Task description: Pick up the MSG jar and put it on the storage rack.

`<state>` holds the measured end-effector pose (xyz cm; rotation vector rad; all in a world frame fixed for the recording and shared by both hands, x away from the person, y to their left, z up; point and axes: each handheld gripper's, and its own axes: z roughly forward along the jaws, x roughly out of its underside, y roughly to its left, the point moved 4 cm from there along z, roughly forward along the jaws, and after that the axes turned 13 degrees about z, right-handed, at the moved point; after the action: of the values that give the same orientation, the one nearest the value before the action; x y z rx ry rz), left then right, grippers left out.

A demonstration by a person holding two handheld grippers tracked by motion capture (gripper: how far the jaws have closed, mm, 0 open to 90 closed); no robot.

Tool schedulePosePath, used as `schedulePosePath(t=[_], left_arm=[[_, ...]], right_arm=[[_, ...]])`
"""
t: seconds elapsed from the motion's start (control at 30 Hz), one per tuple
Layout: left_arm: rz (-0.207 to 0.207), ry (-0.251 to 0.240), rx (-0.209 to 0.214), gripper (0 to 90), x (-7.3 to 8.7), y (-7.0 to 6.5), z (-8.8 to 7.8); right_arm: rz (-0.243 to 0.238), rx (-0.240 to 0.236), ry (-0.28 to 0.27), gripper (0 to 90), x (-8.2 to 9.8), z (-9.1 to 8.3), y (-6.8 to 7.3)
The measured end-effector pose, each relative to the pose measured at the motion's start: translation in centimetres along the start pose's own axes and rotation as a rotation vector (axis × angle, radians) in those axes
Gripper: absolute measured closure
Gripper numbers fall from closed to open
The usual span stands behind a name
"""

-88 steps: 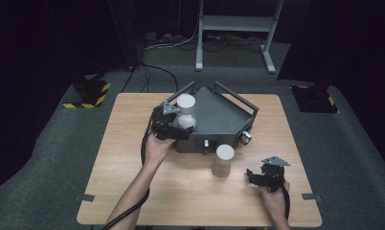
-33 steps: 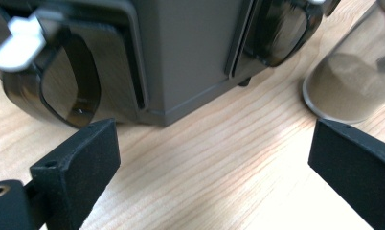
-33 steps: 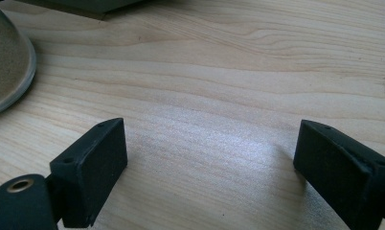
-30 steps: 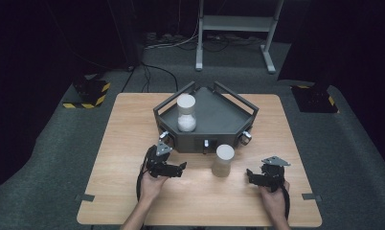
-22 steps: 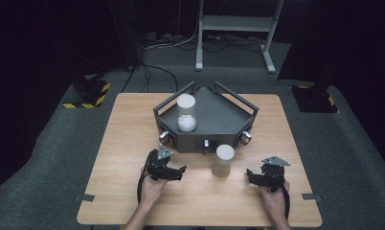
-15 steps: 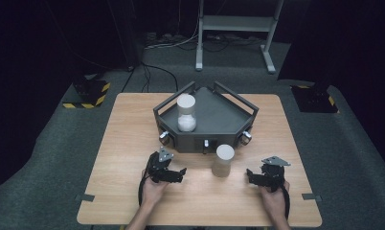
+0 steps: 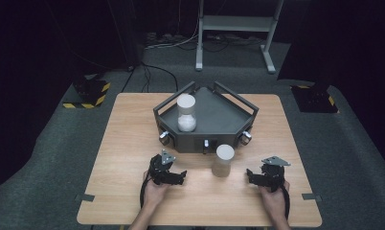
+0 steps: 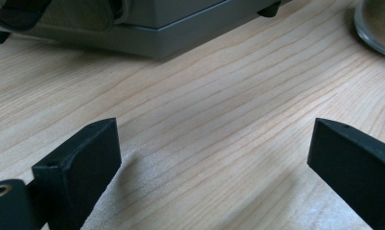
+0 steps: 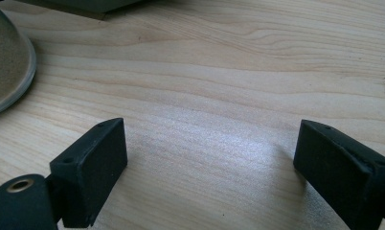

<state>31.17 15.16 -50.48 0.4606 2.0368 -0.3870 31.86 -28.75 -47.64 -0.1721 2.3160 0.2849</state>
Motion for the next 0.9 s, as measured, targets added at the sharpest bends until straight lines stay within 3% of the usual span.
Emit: schedulePosePath(t=[0.47, 0.9], left_arm=[[0.022, 0.016, -0.031, 4.4, 0.08, -0.53, 0.71], [0.03, 0.023, -0.033, 3.4, 0.0, -0.55, 0.79]], right_arm=[[0.0, 0.0, 0.0, 10.9, 0.0, 0.0, 0.0], [0.0, 0.0, 0.0, 10.9, 0.0, 0.0, 0.0]])
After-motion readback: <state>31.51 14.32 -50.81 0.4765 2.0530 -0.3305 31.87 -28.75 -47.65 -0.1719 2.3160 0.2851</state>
